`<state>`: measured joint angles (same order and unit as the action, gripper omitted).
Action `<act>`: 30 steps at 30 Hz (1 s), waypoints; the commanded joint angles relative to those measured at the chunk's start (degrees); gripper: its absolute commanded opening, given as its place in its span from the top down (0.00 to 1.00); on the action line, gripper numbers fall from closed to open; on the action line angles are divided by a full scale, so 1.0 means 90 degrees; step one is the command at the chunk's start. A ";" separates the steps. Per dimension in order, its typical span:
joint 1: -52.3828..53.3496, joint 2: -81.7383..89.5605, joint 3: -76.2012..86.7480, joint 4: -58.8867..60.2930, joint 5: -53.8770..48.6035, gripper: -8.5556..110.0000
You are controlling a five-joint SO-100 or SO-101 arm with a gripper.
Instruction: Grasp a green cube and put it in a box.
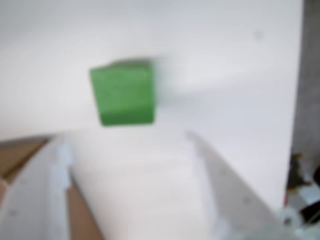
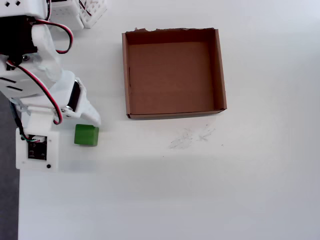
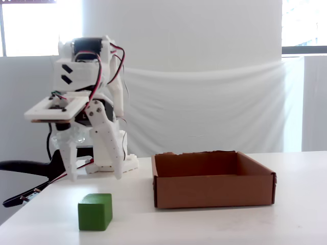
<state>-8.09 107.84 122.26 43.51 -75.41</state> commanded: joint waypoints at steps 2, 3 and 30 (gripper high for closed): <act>0.0049 -0.0332 -0.0615 -0.0088 -0.0254 0.66; 0.0049 -0.0420 -0.0654 -0.0117 -0.0273 0.67; -0.0264 -0.2393 -0.1562 -0.0488 -0.0254 0.72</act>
<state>-9.67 86.04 111.53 39.90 -77.26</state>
